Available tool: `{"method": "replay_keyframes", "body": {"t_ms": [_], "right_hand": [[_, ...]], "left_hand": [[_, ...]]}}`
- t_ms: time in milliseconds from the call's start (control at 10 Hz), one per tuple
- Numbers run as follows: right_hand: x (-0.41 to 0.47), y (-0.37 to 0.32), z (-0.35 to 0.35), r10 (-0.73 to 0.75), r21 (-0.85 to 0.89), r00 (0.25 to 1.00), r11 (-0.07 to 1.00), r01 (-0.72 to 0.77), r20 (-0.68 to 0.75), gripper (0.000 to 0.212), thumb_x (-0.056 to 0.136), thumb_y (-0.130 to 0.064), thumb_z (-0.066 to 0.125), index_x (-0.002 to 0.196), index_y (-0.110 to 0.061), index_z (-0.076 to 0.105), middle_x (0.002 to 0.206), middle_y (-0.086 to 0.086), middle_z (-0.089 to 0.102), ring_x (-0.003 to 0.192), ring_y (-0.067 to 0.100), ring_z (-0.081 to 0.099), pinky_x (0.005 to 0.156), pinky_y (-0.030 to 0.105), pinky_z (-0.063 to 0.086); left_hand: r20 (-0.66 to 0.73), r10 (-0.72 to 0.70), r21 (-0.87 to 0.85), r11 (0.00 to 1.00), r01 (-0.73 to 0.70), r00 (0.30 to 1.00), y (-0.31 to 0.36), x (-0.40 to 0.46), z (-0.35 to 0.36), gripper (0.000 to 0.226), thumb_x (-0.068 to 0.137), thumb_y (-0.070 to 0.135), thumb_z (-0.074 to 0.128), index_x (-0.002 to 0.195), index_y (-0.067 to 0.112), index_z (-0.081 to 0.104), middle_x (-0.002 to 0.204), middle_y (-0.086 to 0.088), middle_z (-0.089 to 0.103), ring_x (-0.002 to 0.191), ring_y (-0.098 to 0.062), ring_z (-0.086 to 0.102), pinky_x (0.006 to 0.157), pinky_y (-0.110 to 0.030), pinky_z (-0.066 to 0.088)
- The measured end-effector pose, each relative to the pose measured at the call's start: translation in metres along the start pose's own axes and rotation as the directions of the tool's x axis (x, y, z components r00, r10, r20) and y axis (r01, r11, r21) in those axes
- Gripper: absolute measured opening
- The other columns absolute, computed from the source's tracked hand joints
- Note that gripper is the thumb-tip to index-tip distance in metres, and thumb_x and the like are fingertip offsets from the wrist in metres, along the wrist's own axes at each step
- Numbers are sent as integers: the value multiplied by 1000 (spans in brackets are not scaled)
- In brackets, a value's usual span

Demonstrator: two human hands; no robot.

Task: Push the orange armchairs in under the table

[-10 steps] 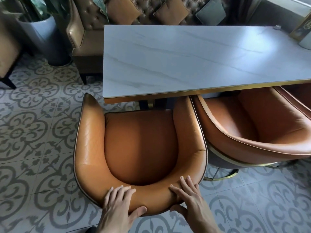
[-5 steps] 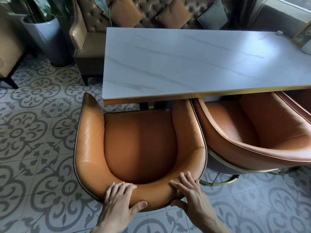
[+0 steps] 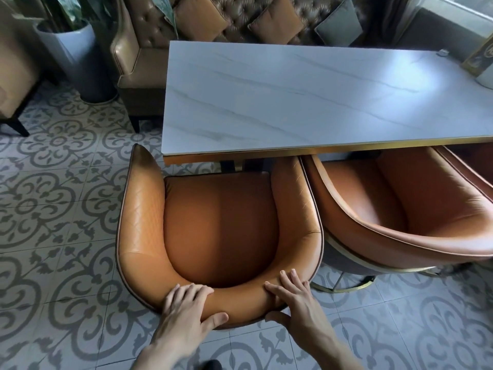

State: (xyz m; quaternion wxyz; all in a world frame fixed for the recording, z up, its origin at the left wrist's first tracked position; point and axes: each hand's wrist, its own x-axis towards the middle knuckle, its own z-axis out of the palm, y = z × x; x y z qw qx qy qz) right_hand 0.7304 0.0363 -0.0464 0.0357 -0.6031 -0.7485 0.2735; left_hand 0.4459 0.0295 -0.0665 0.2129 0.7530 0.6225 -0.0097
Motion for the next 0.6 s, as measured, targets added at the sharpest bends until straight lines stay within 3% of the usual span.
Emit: {"method": "replay_keyframes", "body": {"t_ms": [100, 200, 300, 400, 600], "right_hand": [[1, -11, -12, 14, -53, 999, 999, -11, 52, 68, 84, -47, 73, 146, -39, 45, 157, 2, 34, 150, 30, 12, 118, 50, 21], [-4, -29, -26, 56, -109, 992, 993, -43, 112, 68, 89, -43, 70, 149, -33, 41, 155, 7, 33, 147, 32, 16, 115, 51, 27], [-14, -43, -40, 81, -134, 984, 989, -60, 161, 60, 95, -42, 62, 150, -29, 40, 154, 11, 34, 144, 31, 22, 114, 45, 30], [-26, -50, -58, 100, -80, 980, 993, -87, 175, 59, 96, -46, 59, 150, -31, 40, 152, 7, 40, 142, 25, 30, 113, 36, 31], [-44, -39, -97, 146, -49, 966, 989, -139, 212, 58, 96, -51, 57, 149, -34, 39, 152, 7, 41, 139, 24, 39, 110, 36, 36]], "left_hand": [[64, -33, -5, 999, 33, 997, 3, -1, -8, 97, 67, 95, 2, 138, 38, 36, 140, 19, 39, 136, -13, 24, 117, -38, 0], [194, -99, 11, 995, 99, 976, 12, -2, -19, 108, 64, 94, 2, 149, 32, 28, 154, 11, 29, 145, -17, 14, 120, -42, 0], [259, -136, 21, 991, 135, 956, 25, -7, -31, 82, 88, 77, 29, 153, 29, 21, 161, 5, 20, 148, -19, 10, 120, -42, 2], [297, -147, 2, 988, 154, 943, 33, -14, -43, 76, 92, 69, 37, 154, 28, 21, 162, 4, 18, 148, -20, 10, 119, -41, 11], [290, -155, -98, 977, 190, 944, 62, -27, -83, 59, 90, 68, 43, 139, 35, 42, 138, 9, 50, 127, -16, 45, 100, -35, 38]]}}
